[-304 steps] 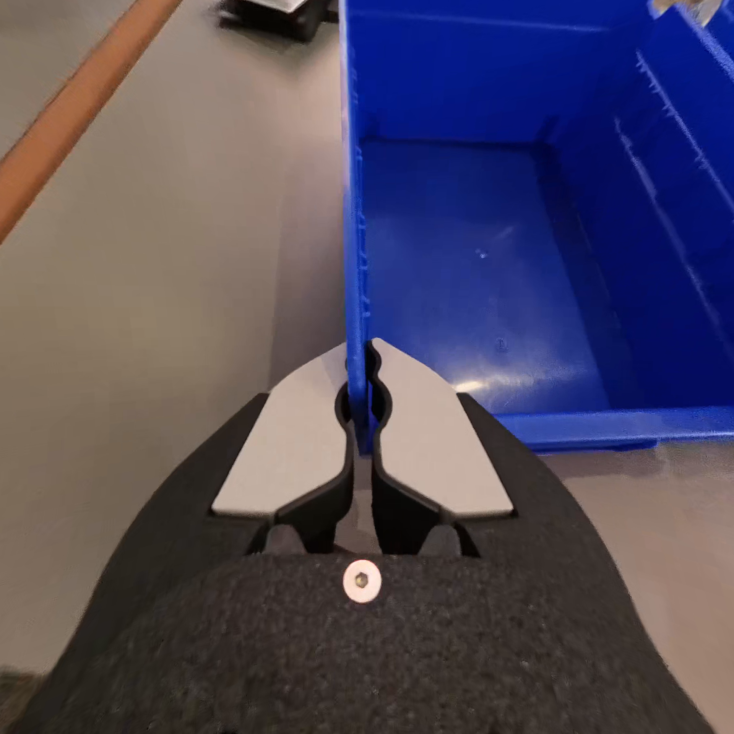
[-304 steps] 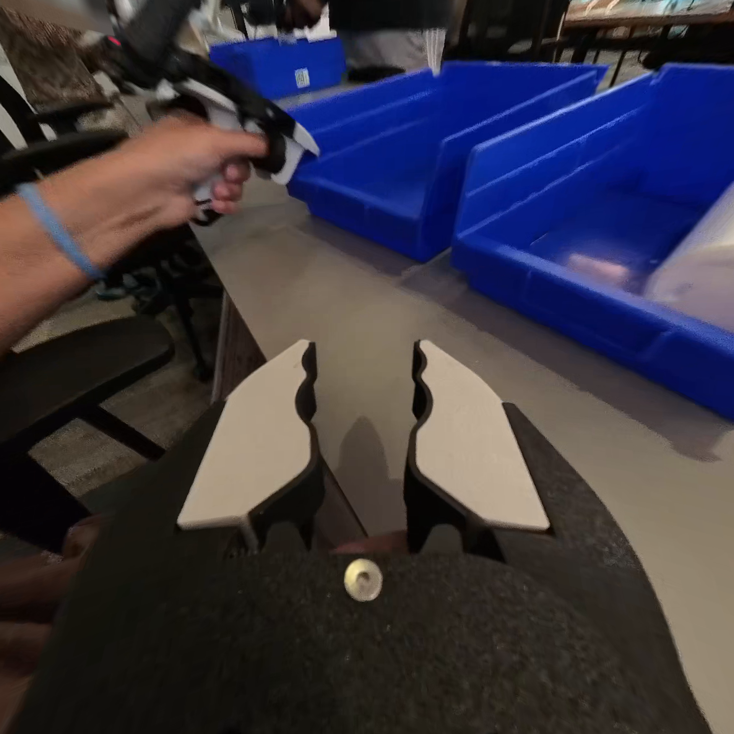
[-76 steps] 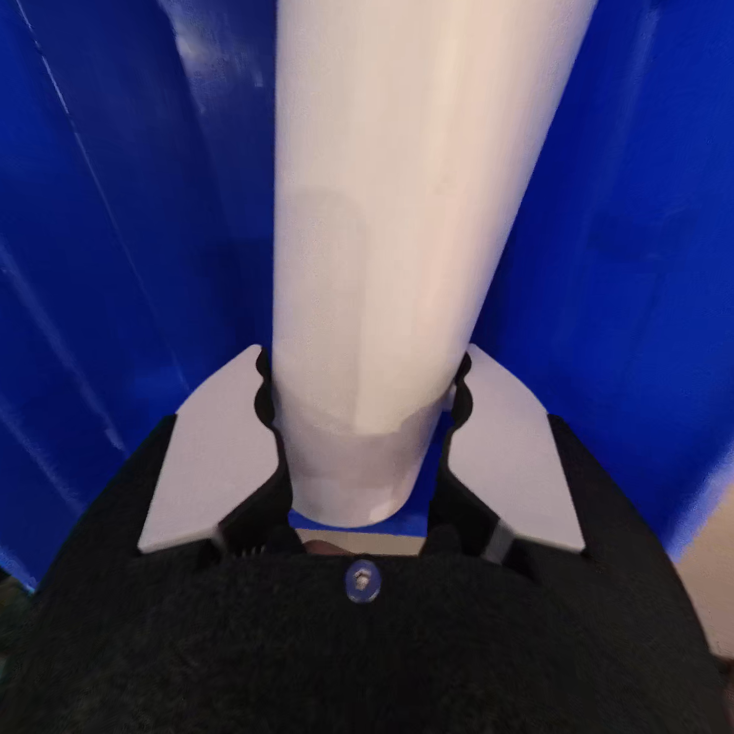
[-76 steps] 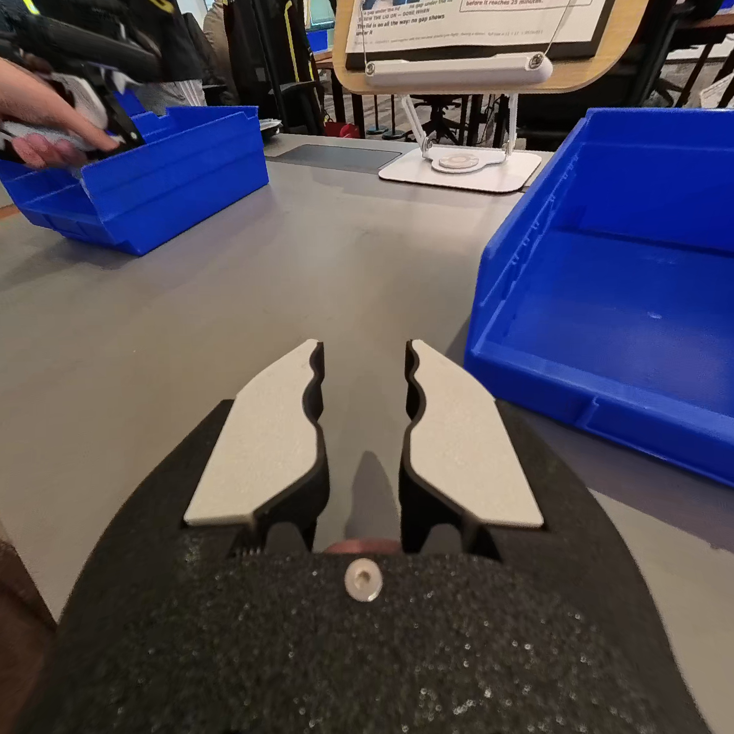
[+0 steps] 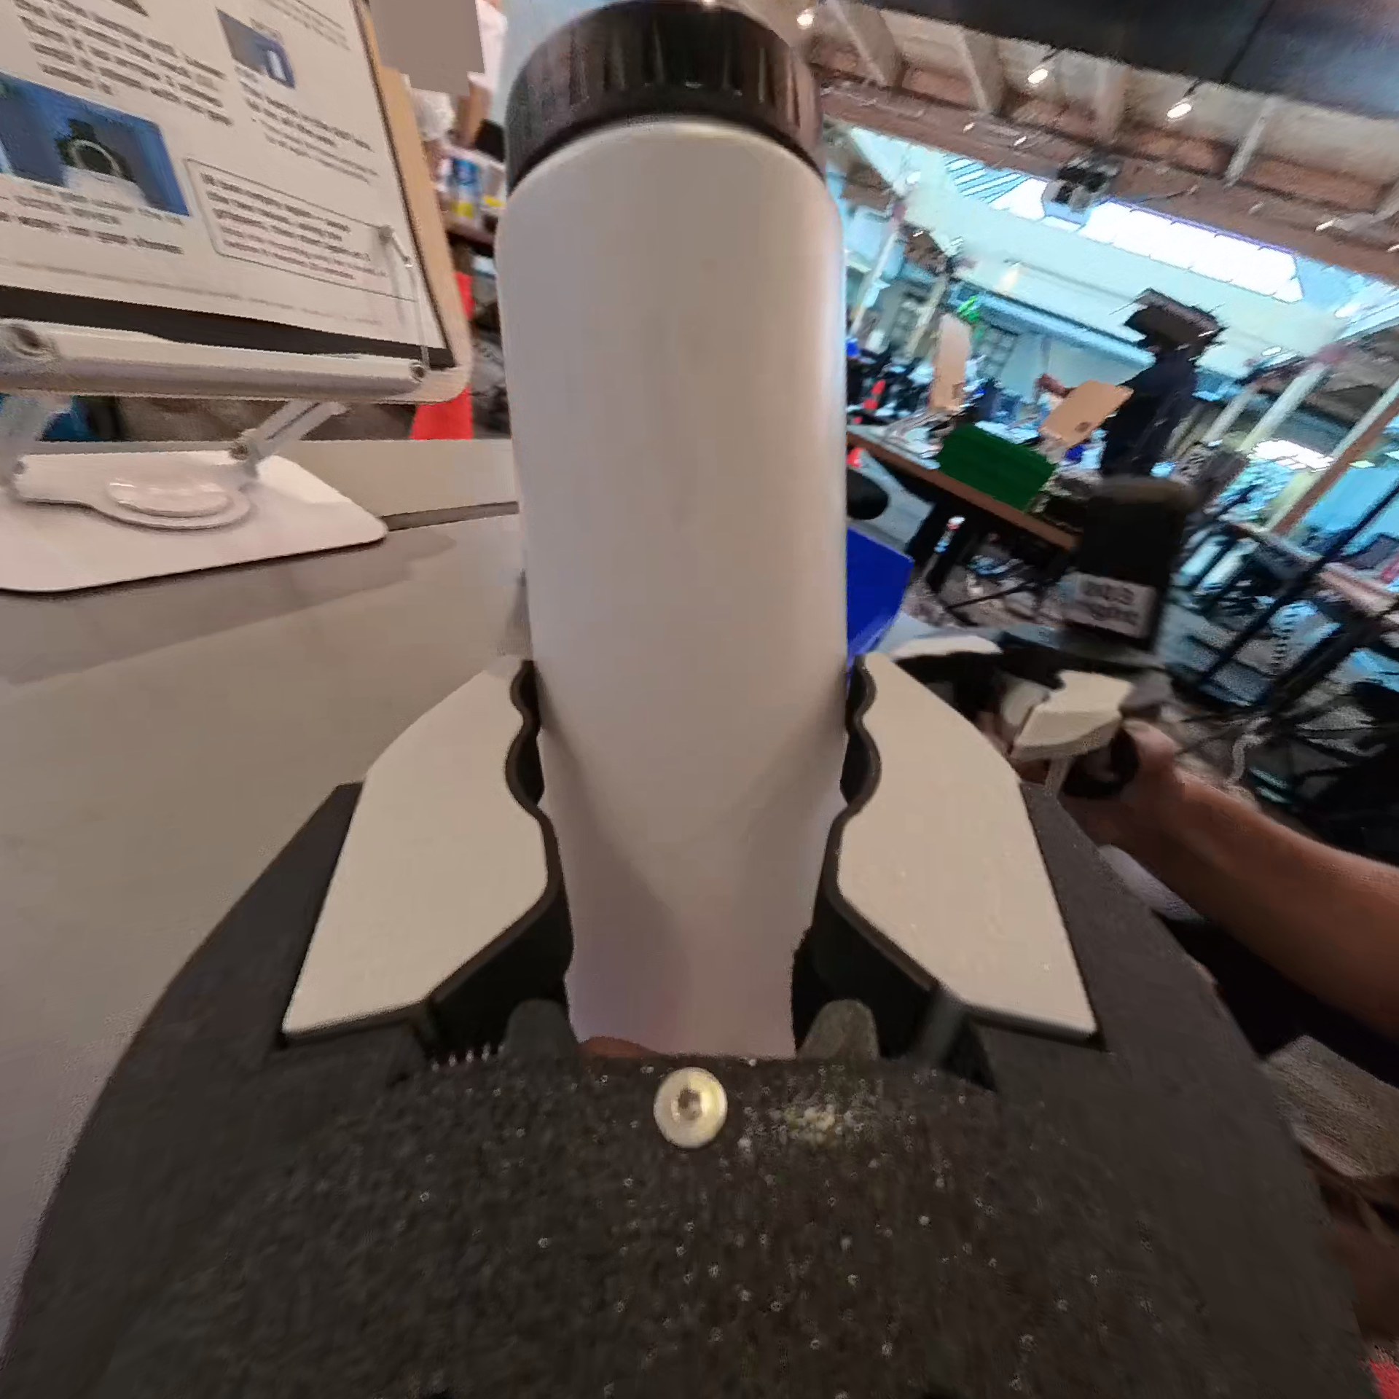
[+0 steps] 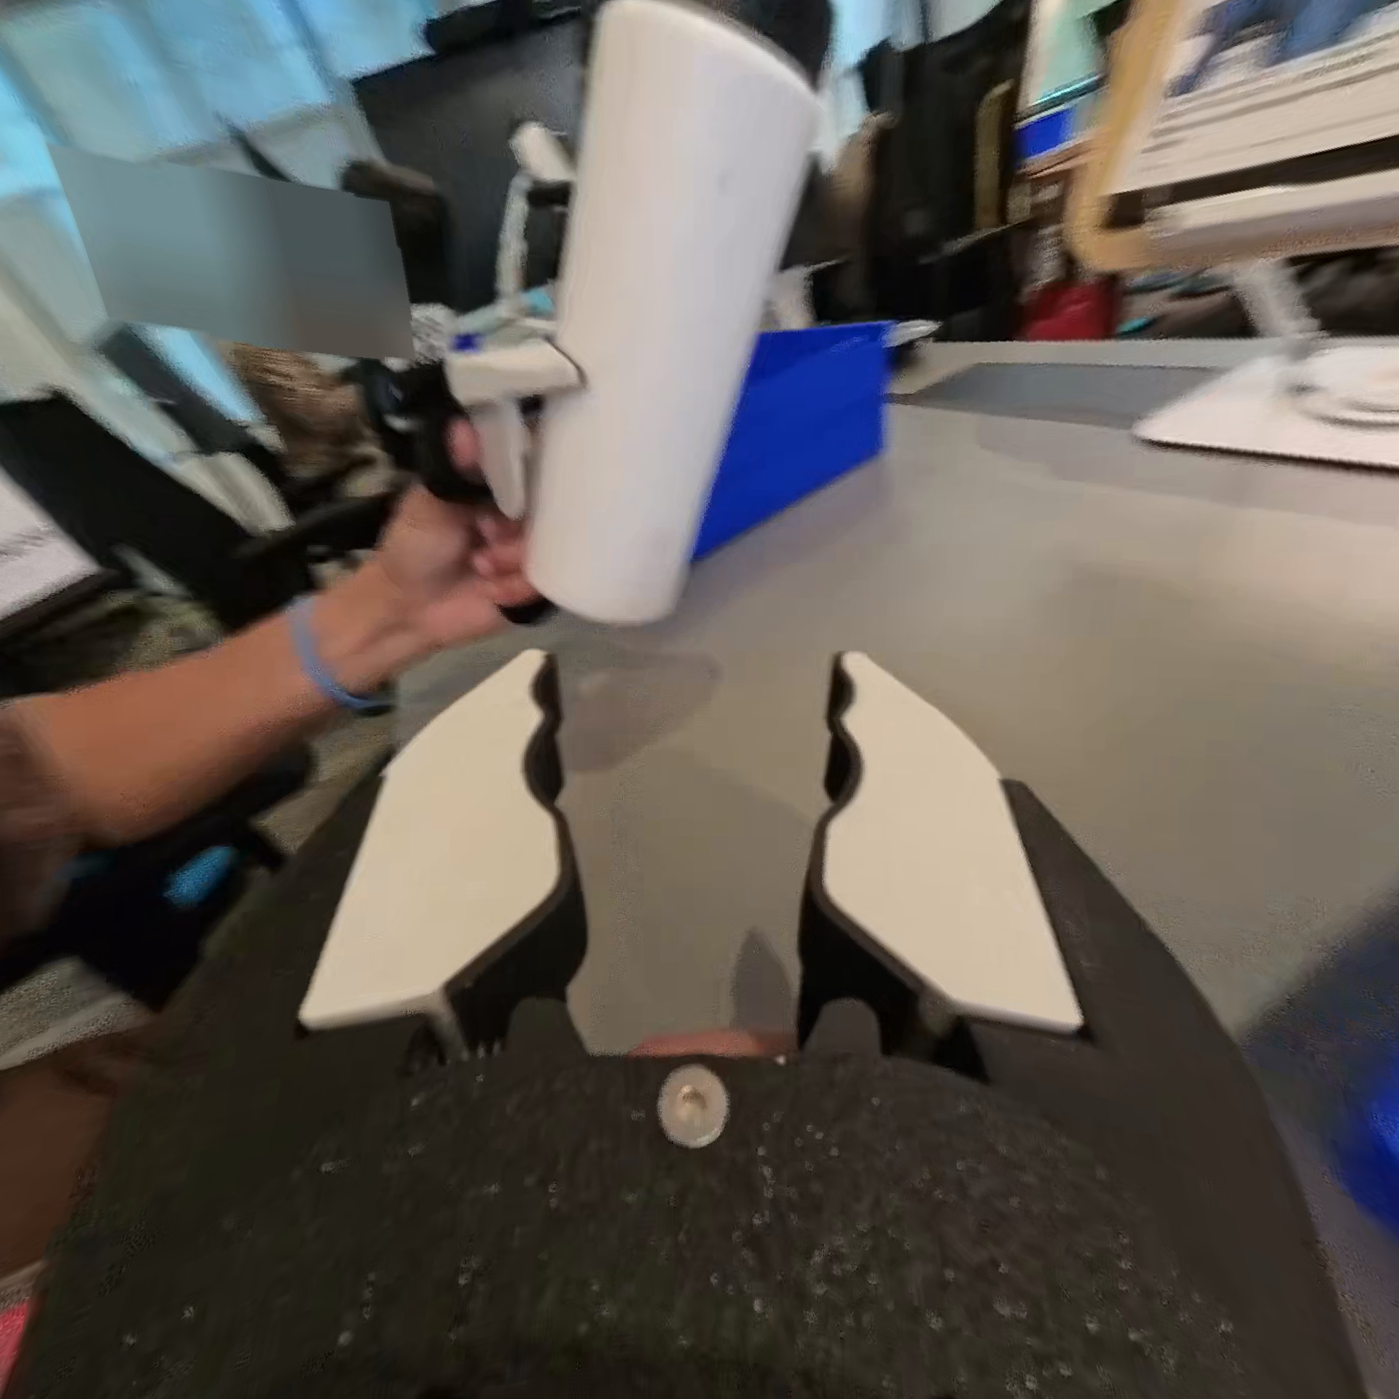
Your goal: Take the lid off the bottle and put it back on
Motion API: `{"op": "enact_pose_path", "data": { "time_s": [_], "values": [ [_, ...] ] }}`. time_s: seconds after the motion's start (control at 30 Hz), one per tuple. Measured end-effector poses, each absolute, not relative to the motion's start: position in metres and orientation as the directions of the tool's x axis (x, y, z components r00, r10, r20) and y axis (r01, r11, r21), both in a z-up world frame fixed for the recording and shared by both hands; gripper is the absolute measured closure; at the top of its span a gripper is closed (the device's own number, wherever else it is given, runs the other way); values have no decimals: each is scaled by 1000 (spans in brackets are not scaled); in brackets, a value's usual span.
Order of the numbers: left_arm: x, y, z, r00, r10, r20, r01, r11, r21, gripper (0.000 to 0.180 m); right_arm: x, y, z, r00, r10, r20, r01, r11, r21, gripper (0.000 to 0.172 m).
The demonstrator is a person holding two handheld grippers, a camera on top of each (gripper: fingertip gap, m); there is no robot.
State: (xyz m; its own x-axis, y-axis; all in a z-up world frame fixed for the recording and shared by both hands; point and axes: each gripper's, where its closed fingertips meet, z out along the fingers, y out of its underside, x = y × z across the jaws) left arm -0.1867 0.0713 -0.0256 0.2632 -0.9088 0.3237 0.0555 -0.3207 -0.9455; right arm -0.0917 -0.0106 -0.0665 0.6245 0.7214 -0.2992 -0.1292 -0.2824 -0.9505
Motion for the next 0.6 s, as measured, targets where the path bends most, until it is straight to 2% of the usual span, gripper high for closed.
{"op": "enact_pose_path", "data": {
  "time_s": [0.03,0.1,0.13,0.3,0.4,0.47,0.6],
  "values": [
    [-186,68,-26,230,-913,337,63,-332,-941,103,-104,-4,-56,574,752,-323,-140,-298,-944,95],
    [-185,63,-24,175,-918,356,81,-347,-934,104,-119,19,-35,537,789,-298,-152,-257,-954,92],
    [-185,61,-24,146,-920,364,90,-354,-931,104,-127,31,-26,522,800,-295,-165,-245,-955,85],
    [-181,54,-24,82,-936,343,104,-335,-937,104,-174,63,14,248,874,-418,-239,-363,-901,65],
    [-178,56,-32,113,-945,306,64,-300,-952,104,-195,73,8,218,892,-395,-136,-373,-918,68],
    [-178,59,-37,144,-949,279,43,-276,-960,103,-198,82,-1,275,896,-348,-58,-346,-937,86],
    [-189,78,-44,267,-914,307,64,-301,-952,111,-193,100,-5,357,883,-304,-30,-314,-949,86]
  ]
}}
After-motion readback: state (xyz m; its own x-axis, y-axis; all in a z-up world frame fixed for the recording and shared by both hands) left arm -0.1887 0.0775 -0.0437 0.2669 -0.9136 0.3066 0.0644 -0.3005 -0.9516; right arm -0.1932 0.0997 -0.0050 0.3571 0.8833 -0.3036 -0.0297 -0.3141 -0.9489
